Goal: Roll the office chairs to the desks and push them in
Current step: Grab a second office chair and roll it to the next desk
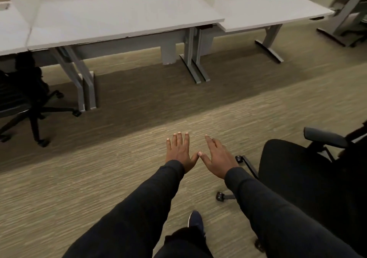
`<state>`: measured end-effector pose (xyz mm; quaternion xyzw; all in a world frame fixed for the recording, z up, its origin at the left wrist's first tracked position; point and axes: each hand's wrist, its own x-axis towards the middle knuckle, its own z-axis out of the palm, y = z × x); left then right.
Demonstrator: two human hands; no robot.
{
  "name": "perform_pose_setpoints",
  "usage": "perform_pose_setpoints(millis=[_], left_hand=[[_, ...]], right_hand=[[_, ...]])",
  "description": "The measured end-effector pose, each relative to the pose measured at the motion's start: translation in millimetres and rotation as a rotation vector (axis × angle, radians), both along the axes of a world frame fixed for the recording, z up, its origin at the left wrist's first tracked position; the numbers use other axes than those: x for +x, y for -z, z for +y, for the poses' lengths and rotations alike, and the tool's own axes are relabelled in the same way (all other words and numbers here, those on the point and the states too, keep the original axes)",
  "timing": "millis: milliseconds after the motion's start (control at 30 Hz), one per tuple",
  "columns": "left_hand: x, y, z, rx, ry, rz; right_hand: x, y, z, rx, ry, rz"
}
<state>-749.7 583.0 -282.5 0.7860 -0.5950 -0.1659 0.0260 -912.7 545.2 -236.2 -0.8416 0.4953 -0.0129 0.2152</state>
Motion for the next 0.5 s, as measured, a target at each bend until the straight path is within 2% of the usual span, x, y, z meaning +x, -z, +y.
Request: perform_pose_setpoints(millis=[233, 500], left_hand=[[-72, 7, -74, -0.011, 0.001, 0.034], [-152, 5, -101, 0.045, 0.003, -0.022]], right_hand=[[-68, -6, -85, 0.033, 0.051, -0.011], [-143, -4, -107, 0.067, -0.006, -0.04]])
